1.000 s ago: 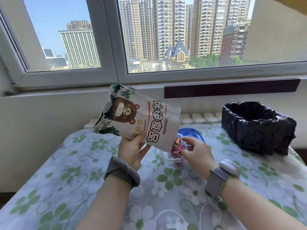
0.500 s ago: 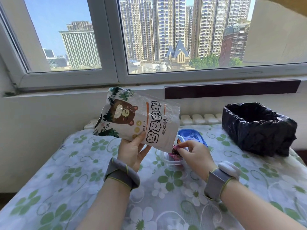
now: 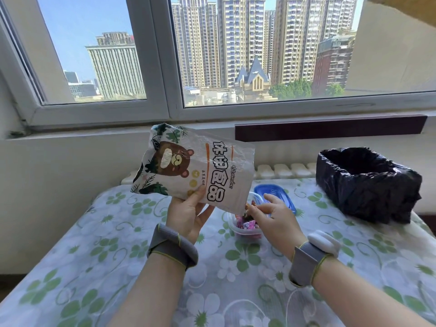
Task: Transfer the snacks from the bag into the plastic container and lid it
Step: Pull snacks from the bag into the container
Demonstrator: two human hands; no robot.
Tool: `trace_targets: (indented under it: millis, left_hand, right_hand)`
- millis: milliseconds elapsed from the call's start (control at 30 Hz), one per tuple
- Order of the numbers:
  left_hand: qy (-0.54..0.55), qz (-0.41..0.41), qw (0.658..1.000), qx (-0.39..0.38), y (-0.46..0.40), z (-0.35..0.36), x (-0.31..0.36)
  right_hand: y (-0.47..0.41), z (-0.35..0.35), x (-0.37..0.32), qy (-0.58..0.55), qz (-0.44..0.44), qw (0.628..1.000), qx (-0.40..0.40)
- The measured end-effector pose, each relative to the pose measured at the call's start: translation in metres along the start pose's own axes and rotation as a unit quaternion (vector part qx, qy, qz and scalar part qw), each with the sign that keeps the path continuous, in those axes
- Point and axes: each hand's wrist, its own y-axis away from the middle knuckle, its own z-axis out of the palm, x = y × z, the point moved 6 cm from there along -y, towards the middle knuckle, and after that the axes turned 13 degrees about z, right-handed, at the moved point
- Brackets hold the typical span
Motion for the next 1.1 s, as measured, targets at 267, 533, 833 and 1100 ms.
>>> trace_targets:
  millis: [267,533,833,1100]
  left_hand:
    - [-0.024,-0.003,1.0,-0.011,0.004,0.001,-0.001]
    - [-0.027,-0.005,0.999,-0.047,0.007,0.01,0.001]
    - [-0.003,-0.028,0.999,-0.044,0.01,0.012,0.002]
    - [-0.001,-0.029,0.999,-0.037,0.008,0.014,0.001]
  right_hand:
    - [-0.005,-0.004,0.006,-0.013,-0.014,0.999,0.046]
    - [-0.004,-0.001,0.004,-0.013,-0.02,0.999,0.035]
    - [-0.007,-0.001,0.01,0.007,-0.003,0.999,0.037]
    - [-0.009,0.0,0.008,0.037,-0.028,0.998,0.039]
